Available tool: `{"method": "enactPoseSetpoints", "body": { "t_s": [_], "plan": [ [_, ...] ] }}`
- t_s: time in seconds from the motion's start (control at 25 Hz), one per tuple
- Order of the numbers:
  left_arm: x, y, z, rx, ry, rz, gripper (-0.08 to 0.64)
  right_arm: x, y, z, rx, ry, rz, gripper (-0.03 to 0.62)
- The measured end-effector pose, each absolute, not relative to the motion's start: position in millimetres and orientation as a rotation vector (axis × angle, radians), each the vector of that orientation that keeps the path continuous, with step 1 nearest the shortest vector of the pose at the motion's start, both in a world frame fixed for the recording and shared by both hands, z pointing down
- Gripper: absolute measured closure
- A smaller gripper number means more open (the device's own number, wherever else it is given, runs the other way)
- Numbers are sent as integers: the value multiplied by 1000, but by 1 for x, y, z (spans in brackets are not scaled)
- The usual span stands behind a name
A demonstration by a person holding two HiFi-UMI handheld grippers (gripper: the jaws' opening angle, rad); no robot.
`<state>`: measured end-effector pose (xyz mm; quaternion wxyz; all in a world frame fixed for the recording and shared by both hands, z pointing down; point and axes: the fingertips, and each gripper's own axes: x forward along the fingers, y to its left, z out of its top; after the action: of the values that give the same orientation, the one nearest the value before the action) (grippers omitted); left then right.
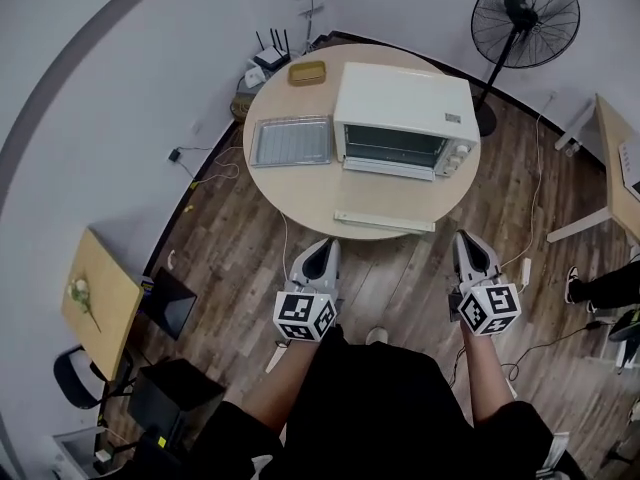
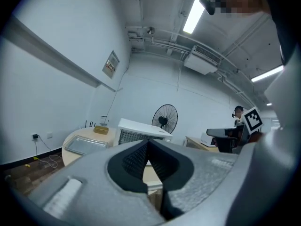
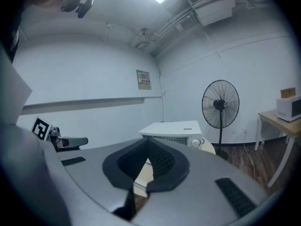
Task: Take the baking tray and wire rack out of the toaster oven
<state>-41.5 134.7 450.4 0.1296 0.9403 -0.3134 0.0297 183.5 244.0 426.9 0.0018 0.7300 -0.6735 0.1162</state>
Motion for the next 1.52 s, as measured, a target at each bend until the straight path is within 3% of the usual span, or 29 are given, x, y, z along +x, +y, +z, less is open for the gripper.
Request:
{"method": "enactPoseSetpoints", "body": {
  "t_s": [0.52, 1.52],
  "plan": [
    [-51, 181, 439, 2759, -983, 105, 541, 200, 315, 436, 2375, -1969, 310, 592],
    [-42, 220, 446, 2724, -971, 180, 541, 170, 318, 437, 2340, -1981, 304, 592]
  ]
}}
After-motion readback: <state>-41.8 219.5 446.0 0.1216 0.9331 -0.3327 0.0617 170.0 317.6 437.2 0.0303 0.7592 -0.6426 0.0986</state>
